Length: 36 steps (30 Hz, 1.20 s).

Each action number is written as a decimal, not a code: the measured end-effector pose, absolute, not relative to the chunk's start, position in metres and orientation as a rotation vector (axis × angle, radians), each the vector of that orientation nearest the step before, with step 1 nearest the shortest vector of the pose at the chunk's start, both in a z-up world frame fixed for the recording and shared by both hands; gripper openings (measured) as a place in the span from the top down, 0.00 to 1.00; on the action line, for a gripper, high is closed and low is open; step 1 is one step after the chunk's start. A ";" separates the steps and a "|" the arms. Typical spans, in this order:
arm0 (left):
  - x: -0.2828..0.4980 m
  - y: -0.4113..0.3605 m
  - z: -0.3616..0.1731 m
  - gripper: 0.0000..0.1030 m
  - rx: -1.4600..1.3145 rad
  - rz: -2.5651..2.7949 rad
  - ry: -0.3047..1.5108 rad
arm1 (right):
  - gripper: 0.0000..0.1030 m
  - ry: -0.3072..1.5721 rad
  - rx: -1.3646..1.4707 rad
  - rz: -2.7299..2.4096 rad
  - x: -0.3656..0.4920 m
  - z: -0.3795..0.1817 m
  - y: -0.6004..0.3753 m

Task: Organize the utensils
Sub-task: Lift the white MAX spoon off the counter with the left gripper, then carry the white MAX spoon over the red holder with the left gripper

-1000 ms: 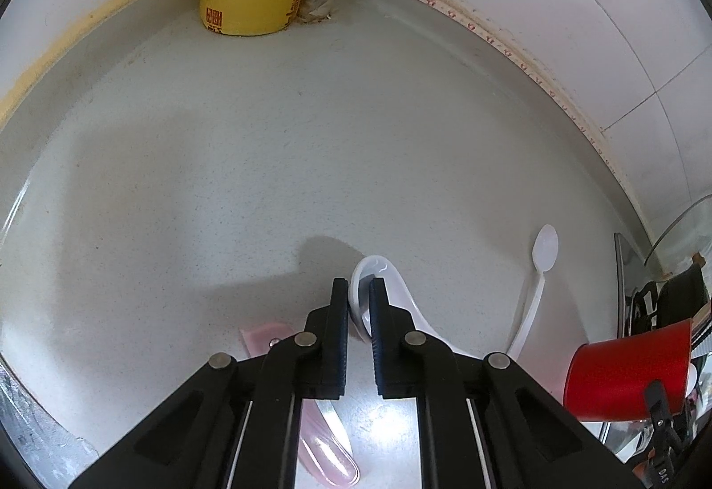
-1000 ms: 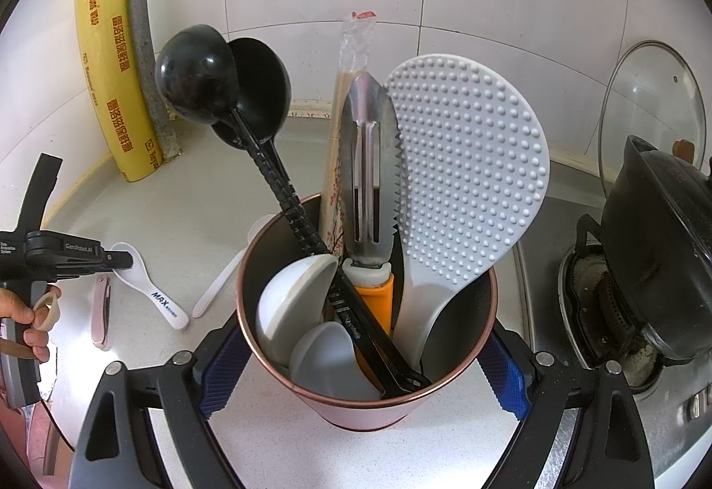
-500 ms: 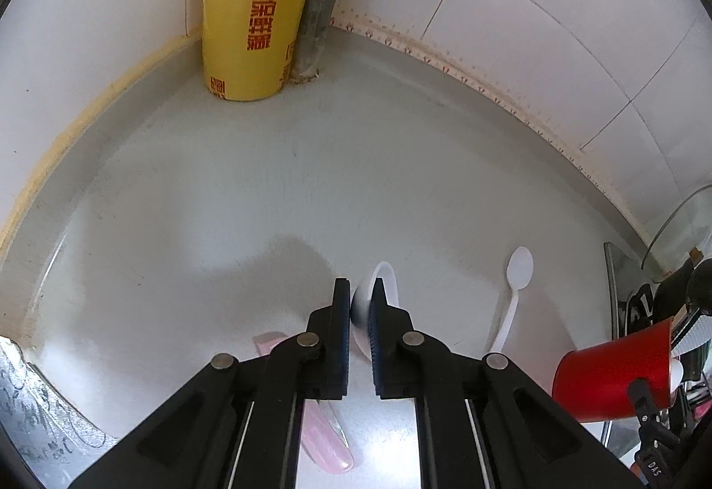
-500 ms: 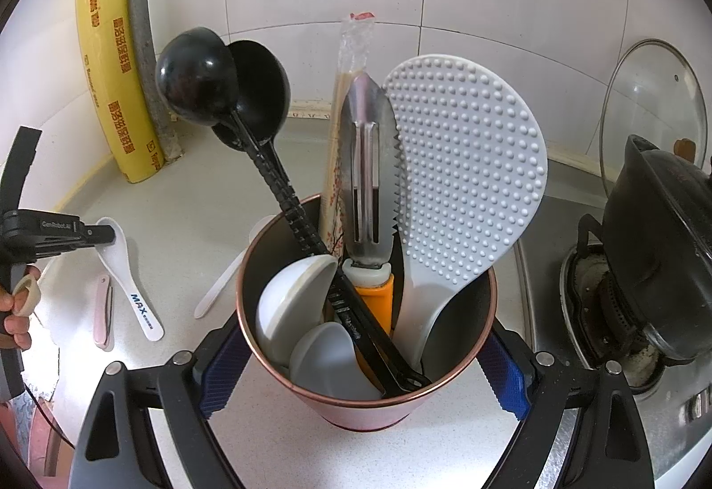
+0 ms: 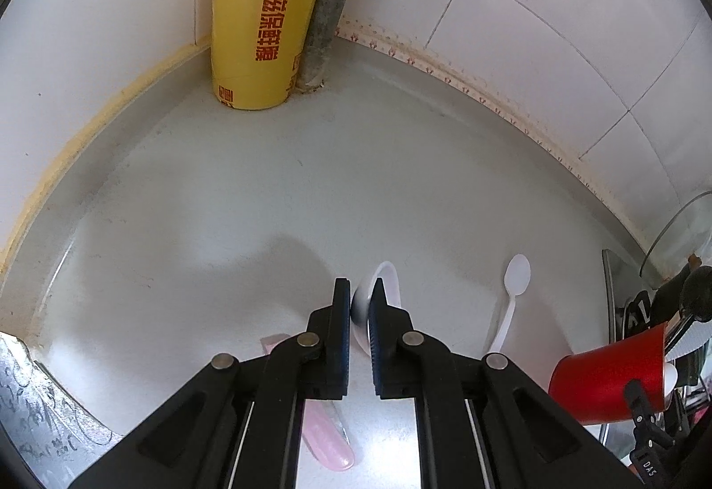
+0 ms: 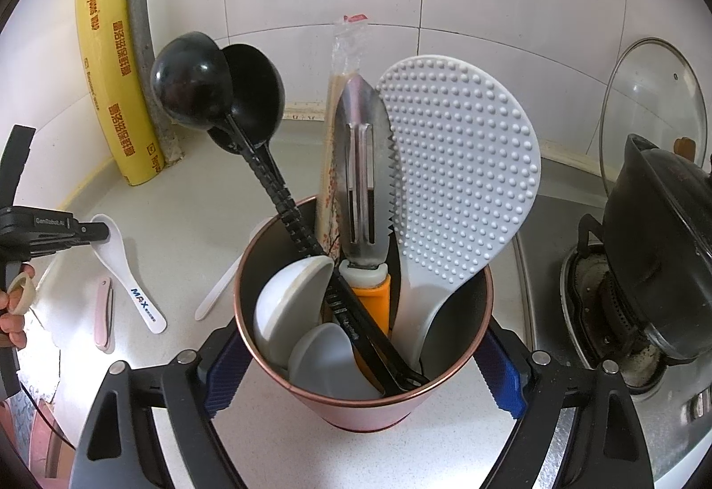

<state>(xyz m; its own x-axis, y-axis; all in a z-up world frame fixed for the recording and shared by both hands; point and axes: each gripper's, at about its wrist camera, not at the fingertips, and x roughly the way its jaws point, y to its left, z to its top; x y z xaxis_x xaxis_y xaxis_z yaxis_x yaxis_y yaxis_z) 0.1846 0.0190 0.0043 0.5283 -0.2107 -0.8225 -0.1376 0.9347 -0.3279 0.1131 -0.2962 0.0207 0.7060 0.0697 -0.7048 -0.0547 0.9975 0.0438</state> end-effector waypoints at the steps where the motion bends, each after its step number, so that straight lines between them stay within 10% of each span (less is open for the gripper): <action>1: 0.184 0.019 0.006 0.93 -0.377 -0.044 1.016 | 0.12 0.784 0.020 0.069 0.113 0.021 -0.296; 36: 0.127 -0.042 0.196 0.93 -0.221 -0.332 0.542 | 0.12 0.784 0.019 0.069 0.113 0.021 -0.297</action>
<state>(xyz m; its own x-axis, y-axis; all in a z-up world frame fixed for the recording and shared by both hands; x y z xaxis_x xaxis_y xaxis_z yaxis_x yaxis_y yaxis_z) 0.1268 -0.0415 0.1957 0.8057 -0.3650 -0.4665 0.2496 0.9235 -0.2914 0.1127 -0.2967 0.0206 0.7062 0.0691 -0.7046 -0.0549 0.9976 0.0429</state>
